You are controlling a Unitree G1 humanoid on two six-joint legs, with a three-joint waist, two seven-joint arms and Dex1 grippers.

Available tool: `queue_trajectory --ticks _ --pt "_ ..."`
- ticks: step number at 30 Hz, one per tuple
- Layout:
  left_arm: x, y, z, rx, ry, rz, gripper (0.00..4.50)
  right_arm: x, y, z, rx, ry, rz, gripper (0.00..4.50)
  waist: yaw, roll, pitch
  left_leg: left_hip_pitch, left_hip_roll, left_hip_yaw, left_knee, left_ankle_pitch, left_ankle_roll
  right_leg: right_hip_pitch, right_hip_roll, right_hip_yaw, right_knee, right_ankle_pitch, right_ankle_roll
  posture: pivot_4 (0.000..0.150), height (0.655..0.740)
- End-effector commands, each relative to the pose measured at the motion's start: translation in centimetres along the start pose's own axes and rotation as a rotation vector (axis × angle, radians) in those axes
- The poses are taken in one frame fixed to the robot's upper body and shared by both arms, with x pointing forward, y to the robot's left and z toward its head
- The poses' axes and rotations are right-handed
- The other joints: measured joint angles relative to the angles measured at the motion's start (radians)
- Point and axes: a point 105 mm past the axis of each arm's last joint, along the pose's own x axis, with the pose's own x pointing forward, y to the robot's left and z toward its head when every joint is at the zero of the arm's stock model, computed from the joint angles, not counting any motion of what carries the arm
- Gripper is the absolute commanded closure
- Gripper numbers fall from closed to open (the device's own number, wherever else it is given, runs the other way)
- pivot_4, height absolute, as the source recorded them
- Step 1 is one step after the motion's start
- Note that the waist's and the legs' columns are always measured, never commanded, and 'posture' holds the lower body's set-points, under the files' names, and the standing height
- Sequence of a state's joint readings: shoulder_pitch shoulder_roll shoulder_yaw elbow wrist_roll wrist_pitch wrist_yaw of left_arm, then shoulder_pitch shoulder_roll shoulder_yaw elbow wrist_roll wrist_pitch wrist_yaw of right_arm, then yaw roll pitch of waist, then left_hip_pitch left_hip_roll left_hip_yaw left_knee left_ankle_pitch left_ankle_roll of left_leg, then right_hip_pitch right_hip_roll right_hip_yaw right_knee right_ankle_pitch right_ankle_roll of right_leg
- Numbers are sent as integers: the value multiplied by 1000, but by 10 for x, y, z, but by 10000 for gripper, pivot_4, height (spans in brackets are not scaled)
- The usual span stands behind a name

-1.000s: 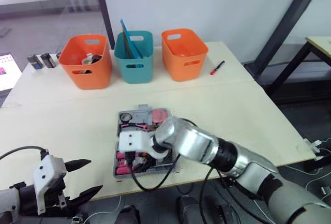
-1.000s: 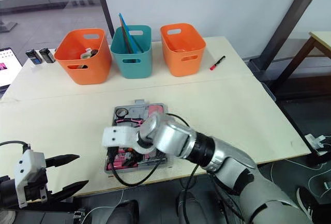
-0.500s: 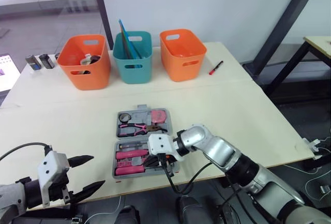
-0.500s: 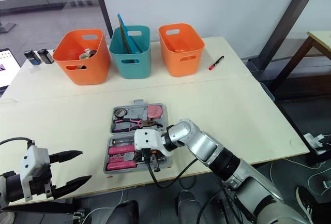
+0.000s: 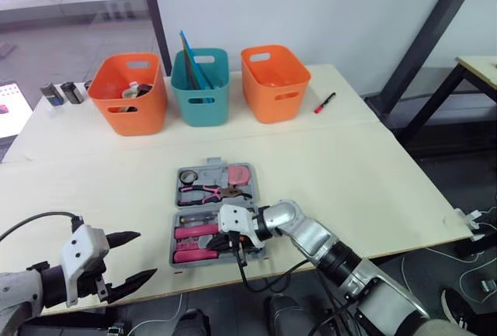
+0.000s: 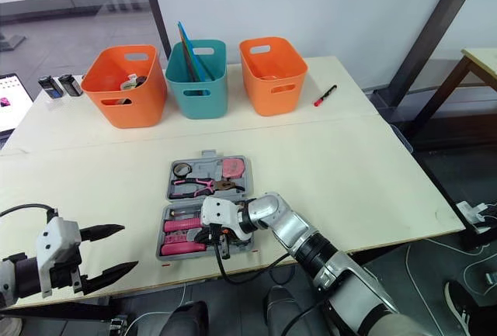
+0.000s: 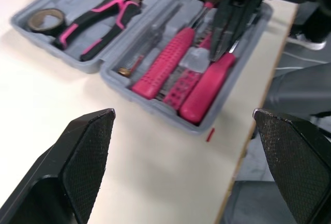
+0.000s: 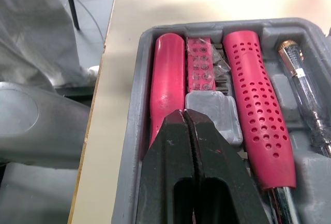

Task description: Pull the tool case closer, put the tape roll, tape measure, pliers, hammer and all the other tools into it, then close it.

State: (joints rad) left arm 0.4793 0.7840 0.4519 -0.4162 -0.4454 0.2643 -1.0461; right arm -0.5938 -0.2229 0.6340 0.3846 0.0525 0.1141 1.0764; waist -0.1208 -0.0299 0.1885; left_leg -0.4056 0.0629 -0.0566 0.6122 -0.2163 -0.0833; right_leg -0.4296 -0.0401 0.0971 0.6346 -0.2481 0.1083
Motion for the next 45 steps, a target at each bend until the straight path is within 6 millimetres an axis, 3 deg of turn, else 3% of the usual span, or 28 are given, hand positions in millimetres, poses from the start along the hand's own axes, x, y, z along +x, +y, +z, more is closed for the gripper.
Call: queue_trajectory --ticks 1,5,8,12,15,21,22,28,31,45 --pt "2 11 -7 -50 34 49 0 -7 -1 8 37 -92 1 44456 0 0 0 0 0 0 0 0 0 0 0 0 0 0 0 1500 7400" --pt "7 20 -9 -110 29 107 0 -21 -8 36 -30 -204 -26 44456 4 0 0 -1 0 -1 1 0 0 0 0 0 0 0 0 1500 7400" --pt "14 29 -10 -68 50 138 0 -44 -19 54 -63 -252 -96 44456 9 0 0 -1 0 -1 1 0 0 0 1 0 0 0 0 1500 7400" --pt "17 47 -3 -32 37 112 0 -79 -36 38 -100 -106 -203 44456 27 0 0 -1 0 -1 1 0 0 -1 1 0 1 0 0 1500 7400" --pt "22 54 -9 -36 40 52 8220 -110 -53 17 -136 61 -297 45000 38 1 1 -1 0 -1 1 0 0 0 1 0 0 0 0 1500 7400" --pt "46 73 -24 -8 87 -8 41178 -143 -73 -12 -167 224 -384 45000 49 1 1 -2 0 0 0 0 0 -1 1 0 0 0 0 1500 7400" --pt "51 77 -27 10 104 -4 44645 -145 -75 -17 -170 243 -388 45000 50 1 1 -2 0 -1 0 0 0 -2 2 0 0 0 0 1500 7400" --pt "81 88 -27 53 63 -28 44645 -141 -75 -46 -186 310 -360 45000 51 1 1 -2 1 -1 1 0 0 0 3 0 0 2 3 1500 7400" --pt "97 90 -21 58 35 -43 44645 -137 -75 -51 -190 306 -344 45000 50 1 1 -2 1 -2 1 0 0 0 4 1 1 3 5 1500 7400" --pt "150 68 -8 40 -43 -142 44645 -101 -71 -33 -254 215 -263 45000 53 1 1 2 2 -4 3 0 0 0 7 2 13 2 8 1500 7400"
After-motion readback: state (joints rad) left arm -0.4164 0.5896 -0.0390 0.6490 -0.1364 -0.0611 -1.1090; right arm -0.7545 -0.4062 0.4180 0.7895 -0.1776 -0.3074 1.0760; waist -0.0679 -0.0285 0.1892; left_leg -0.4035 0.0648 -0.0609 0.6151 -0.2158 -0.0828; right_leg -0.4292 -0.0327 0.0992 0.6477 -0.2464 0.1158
